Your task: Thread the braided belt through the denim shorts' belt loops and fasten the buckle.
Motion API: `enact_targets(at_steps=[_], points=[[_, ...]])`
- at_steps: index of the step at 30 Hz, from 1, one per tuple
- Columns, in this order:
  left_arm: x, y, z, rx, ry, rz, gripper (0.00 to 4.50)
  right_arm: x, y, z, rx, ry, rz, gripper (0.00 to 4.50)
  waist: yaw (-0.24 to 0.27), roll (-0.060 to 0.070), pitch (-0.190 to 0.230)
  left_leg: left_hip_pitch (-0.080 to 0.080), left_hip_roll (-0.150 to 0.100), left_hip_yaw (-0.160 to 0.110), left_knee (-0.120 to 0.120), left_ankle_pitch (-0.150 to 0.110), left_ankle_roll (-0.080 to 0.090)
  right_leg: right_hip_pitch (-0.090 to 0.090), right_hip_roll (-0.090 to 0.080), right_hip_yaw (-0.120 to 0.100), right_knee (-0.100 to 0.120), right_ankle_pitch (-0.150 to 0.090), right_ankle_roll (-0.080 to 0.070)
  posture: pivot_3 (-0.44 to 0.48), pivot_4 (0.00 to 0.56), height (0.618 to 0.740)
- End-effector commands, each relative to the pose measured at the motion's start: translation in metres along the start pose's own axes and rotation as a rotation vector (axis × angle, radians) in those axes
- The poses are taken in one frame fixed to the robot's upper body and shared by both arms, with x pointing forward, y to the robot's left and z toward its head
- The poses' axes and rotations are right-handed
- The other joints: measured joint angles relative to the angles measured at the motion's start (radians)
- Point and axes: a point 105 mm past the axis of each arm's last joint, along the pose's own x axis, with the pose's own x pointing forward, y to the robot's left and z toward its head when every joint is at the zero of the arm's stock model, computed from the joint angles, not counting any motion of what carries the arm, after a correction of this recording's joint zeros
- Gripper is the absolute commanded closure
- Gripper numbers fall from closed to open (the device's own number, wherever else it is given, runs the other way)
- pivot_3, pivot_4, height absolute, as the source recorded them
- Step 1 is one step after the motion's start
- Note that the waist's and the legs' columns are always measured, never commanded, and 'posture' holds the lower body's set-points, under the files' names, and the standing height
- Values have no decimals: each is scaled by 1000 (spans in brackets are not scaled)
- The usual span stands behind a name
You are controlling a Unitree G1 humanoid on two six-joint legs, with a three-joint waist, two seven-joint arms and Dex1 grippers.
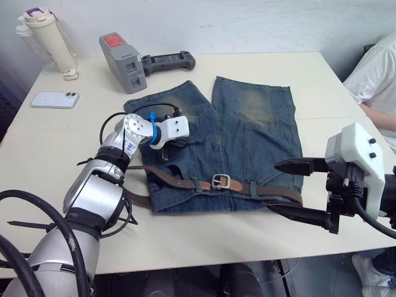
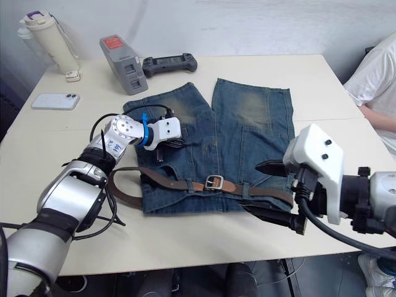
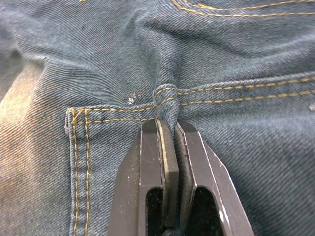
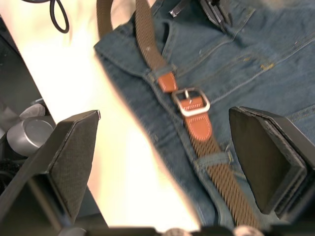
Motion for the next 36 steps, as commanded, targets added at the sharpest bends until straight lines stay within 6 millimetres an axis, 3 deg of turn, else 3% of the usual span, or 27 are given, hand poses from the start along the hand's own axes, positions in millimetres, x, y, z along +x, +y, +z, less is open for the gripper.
enact_targets(at_steps=[1,7,10,13,18,21,24,30,36], points=[[-4,5,-20,-6,103,54,4485,2,-3,5,-39,-16,-22,0,-5,0,0,0,0,0,0,0,0,0,0,0,0,0,0,0,150,740],[-3,0,-23,-17,102,30,4485,11,-3,5,-49,-26,-6,0,-11,0,0,0,0,0,0,0,0,0,0,0,0,0,0,0,150,740],[-10,6,-19,-95,48,44,3405,15,-4,6,-53,-41,6,0,-12,0,0,0,0,0,0,0,0,0,0,0,0,0,0,0,150,740],[-29,27,-7,-146,-35,96,2144,21,-3,5,-57,-43,35,0,-15,0,0,0,0,2,-1,0,0,-1,0,0,0,0,0,0,150,740],[-80,60,20,-218,-227,129,66,28,-5,6,-82,-49,67,0,-15,-3,2,-2,1,4,-4,0,0,-4,0,0,2,0,0,0,150,740],[-105,57,25,-238,-294,54,66,39,-7,2,-121,-29,79,0,-14,-3,2,-2,1,5,-3,0,0,-4,0,0,1,0,0,0,150,740],[-125,33,19,-247,-291,-84,66,58,-12,-2,-200,6,87,0,-19,-2,2,-1,1,6,-3,0,0,-4,0,0,2,0,0,0,150,740],[-140,-12,10,-274,-231,-226,66,96,-31,3,-349,-8,36,0,-32,-1,2,-1,2,6,-3,0,0,-5,0,0,3,0,0,0,150,740],[-149,-63,23,-318,-197,-349,66,142,-40,3,-662,-3,37,0,-39,0,2,-1,2,8,-4,0,-1,-7,0,0,3,0,0,0,150,740]])
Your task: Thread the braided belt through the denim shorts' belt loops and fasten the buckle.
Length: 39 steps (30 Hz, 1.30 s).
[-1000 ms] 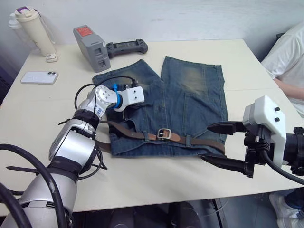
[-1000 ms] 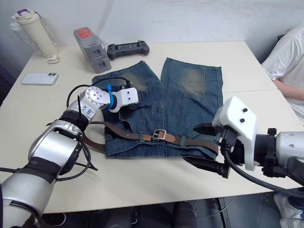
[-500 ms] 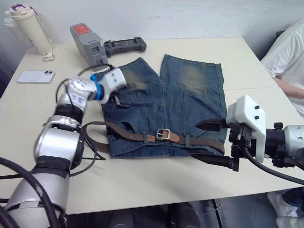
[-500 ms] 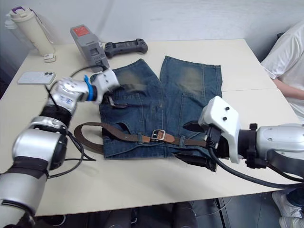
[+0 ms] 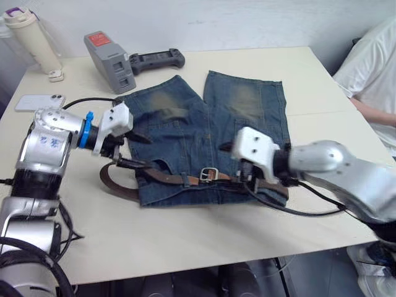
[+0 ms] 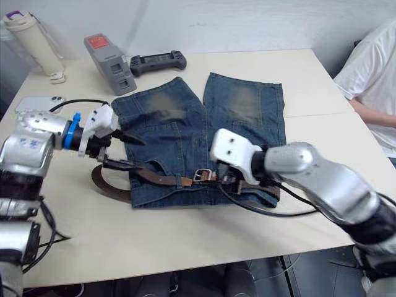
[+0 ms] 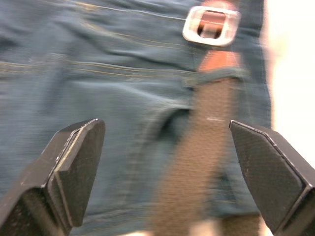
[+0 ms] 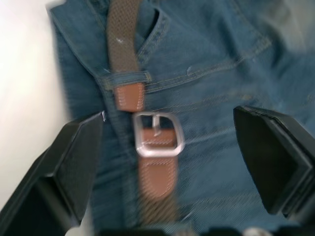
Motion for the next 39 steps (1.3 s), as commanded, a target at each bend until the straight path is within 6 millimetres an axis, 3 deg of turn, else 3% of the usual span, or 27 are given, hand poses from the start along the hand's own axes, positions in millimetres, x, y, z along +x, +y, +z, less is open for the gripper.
enact_targets(at_steps=[1,4,9,18,19,21,24,39], points=[[-1,-23,16,13,-12,-26,66,17,1,-2,-202,7,12,0,4,0,0,0,0,0,0,0,0,0,0,0,0,0,0,0,150,740],[2,-28,13,11,17,-8,66,25,6,-6,-241,6,35,0,4,0,0,0,0,0,1,0,0,0,0,0,1,0,0,0,150,740],[9,-31,13,0,27,7,0,37,18,0,-295,-34,78,1559,3,0,0,0,0,0,1,0,0,0,0,0,2,0,0,0,150,740],[17,-33,14,10,24,1,0,47,33,-5,-359,-31,139,1559,4,0,0,1,0,0,1,0,0,1,0,0,2,0,0,0,150,740],[18,-33,15,10,20,1,0,47,32,-6,-360,-30,133,1994,4,0,0,1,0,0,1,0,0,1,0,0,2,0,0,0,150,740],[18,-33,15,13,21,2,0,46,32,-6,-361,-28,134,2419,3,0,0,1,0,0,1,0,0,1,0,0,2,0,0,0,150,740],[19,-33,15,11,18,0,0,44,31,-6,-371,-26,120,3919,3,0,0,1,0,0,1,0,0,1,0,0,2,0,0,0,150,740],[22,-27,18,25,5,9,0,46,37,-15,-362,4,133,3919,3,0,0,1,0,0,1,0,0,1,0,0,2,0,0,0,150,740]])
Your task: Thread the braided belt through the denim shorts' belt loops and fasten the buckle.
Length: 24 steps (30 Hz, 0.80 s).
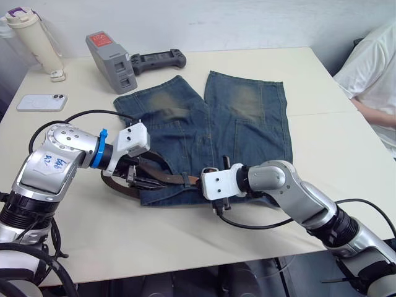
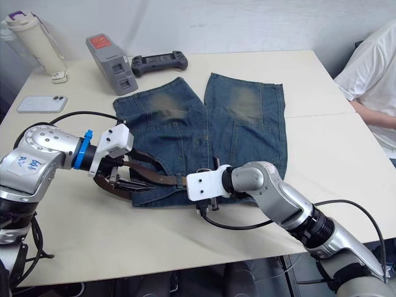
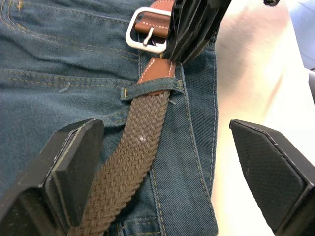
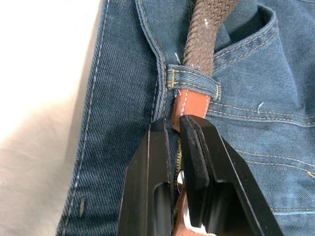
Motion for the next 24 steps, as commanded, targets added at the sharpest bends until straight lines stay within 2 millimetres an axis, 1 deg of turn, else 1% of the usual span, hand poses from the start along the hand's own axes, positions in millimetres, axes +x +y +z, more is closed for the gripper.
enact_targets(at_steps=[1,9,18,20,24], points=[[-1,3,8,33,-17,7,0,-4,-6,3,-32,-3,-40,3919,0,0,0,0,0,0,0,0,0,0,0,0,0,0,0,0,150,740],[0,6,8,32,-28,17,0,-2,-9,-2,-45,28,-65,3919,0,0,0,0,0,0,0,0,0,0,0,0,0,0,0,0,150,740],[2,5,9,28,-36,1,0,3,-8,-9,-45,48,-91,3919,0,0,0,0,0,0,1,0,0,0,0,0,1,0,0,0,150,740],[3,4,9,30,-39,-3,0,5,-7,-9,-40,44,-93,4476,0,0,0,0,0,0,1,0,0,0,0,0,1,0,0,0,150,740],[4,5,11,31,-41,-4,0,3,-9,-7,-44,38,-113,4476,0,0,0,0,0,0,1,0,0,0,0,0,1,0,0,0,150,740]])
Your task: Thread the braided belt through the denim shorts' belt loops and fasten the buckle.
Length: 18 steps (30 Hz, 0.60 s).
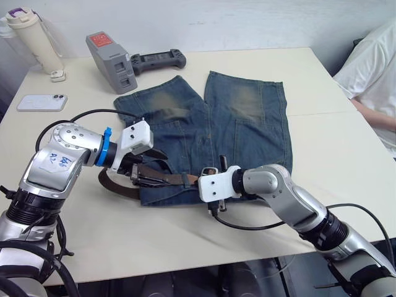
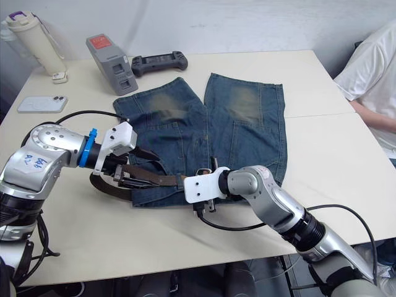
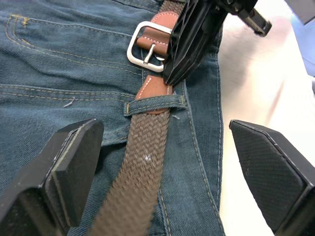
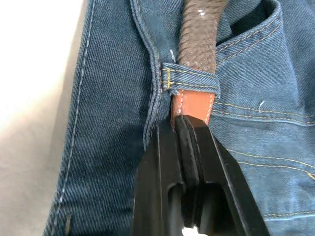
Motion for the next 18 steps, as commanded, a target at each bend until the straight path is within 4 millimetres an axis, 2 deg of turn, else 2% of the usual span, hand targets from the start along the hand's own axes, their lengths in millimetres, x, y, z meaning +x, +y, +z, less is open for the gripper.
enact_targets(at_steps=[1,5,10,18], points=[[-2,1,10,37,-19,3,0,-8,-12,3,-19,-6,-71,4476,0,0,0,0,0,0,0,0,0,0,0,0,0,0,0,0,150,740],[-1,-3,8,17,-9,-32,0,-19,-22,16,-46,-36,-85,4476,0,0,0,0,0,0,0,0,0,0,0,0,1,0,0,0,150,740],[5,-18,-8,-6,62,-102,0,-41,-31,33,-94,-70,-67,4476,0,0,0,0,0,0,0,0,0,0,0,0,1,0,0,0,150,740],[16,-25,-12,-13,75,-131,0,-55,-30,29,-100,-30,-29,4476,3,0,0,0,0,0,0,0,0,0,0,0,1,0,0,0,150,740]])
